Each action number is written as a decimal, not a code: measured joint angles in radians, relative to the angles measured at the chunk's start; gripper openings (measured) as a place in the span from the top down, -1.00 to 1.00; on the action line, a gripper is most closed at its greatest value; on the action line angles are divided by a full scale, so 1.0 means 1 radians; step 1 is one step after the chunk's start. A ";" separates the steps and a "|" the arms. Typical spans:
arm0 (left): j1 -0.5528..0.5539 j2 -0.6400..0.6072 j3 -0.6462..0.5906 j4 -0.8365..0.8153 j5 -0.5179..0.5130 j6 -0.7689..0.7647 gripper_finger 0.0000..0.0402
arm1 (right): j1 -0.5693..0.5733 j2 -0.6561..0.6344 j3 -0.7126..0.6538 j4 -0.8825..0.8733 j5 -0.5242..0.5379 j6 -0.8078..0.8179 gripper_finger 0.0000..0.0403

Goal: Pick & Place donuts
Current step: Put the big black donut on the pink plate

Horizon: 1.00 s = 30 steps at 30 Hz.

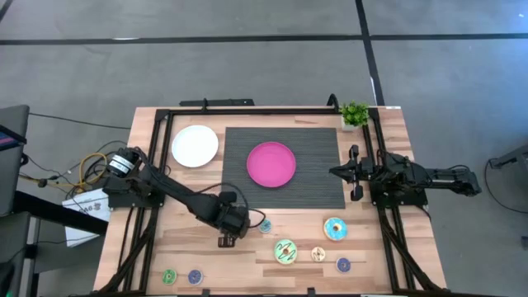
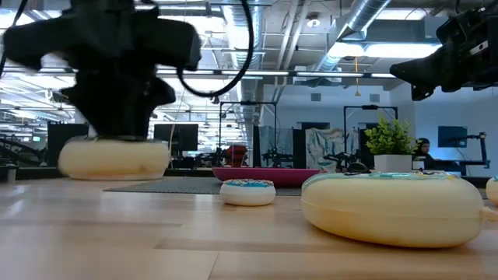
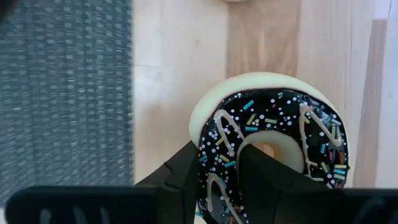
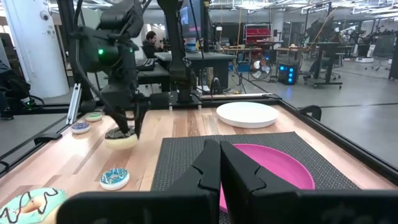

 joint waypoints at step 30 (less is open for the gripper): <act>0.666 0.185 0.479 -0.112 0.081 0.717 0.56 | 0.000 0.000 0.000 0.000 0.000 0.000 1.00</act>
